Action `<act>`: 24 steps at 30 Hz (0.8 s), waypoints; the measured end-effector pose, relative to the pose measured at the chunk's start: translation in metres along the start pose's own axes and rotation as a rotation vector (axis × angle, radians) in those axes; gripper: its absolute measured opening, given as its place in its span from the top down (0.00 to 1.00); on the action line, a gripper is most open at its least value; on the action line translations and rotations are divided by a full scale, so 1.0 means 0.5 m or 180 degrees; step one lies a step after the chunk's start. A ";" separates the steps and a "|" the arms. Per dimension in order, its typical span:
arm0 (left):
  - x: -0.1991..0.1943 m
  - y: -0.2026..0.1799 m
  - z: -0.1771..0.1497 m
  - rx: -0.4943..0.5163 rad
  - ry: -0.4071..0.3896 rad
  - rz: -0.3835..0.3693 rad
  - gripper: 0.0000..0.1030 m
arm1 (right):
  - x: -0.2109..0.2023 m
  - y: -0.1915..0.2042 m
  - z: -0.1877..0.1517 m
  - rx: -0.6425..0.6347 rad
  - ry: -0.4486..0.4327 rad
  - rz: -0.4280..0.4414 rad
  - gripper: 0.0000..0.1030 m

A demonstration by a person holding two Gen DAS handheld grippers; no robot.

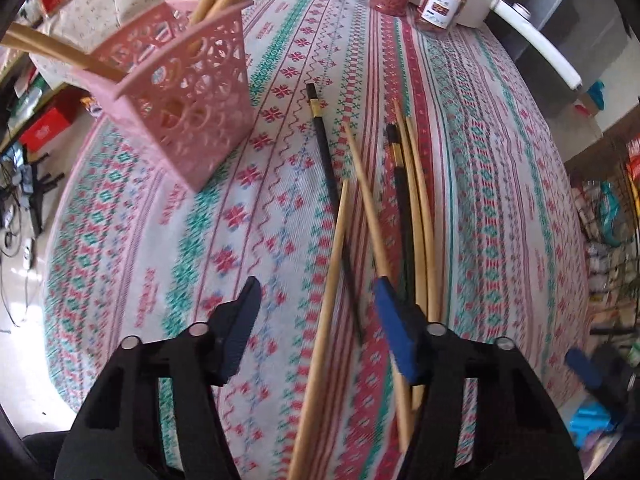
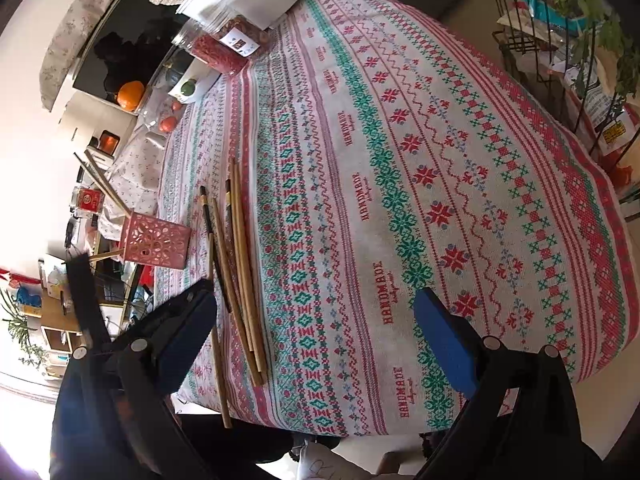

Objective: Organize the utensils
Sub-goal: 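Lower the left tool onto the pile and close on a bamboo chopstick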

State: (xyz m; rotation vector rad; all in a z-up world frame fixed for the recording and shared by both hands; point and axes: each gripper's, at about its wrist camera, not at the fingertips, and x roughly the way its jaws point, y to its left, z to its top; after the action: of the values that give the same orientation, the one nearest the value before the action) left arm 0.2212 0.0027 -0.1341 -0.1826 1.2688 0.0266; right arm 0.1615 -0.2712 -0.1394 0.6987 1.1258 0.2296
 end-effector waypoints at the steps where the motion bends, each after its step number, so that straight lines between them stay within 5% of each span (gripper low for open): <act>1: 0.005 0.000 0.009 -0.0038 0.0016 -0.0021 0.51 | -0.001 0.000 0.000 -0.0018 0.0012 0.0013 0.07; 14: 0.043 -0.021 0.035 -0.0019 -0.0003 -0.0162 0.93 | 0.002 0.020 -0.009 -0.0271 0.0031 -0.0138 0.07; 24: 0.010 0.010 -0.010 0.0044 -0.0179 -0.0413 0.95 | 0.032 0.019 -0.004 -0.0288 0.0104 -0.0335 0.07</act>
State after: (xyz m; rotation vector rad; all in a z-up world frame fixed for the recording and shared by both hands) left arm 0.2176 0.0065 -0.1411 -0.2504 1.1987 -0.0879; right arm 0.1680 -0.2552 -0.1460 0.5557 1.1726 0.2015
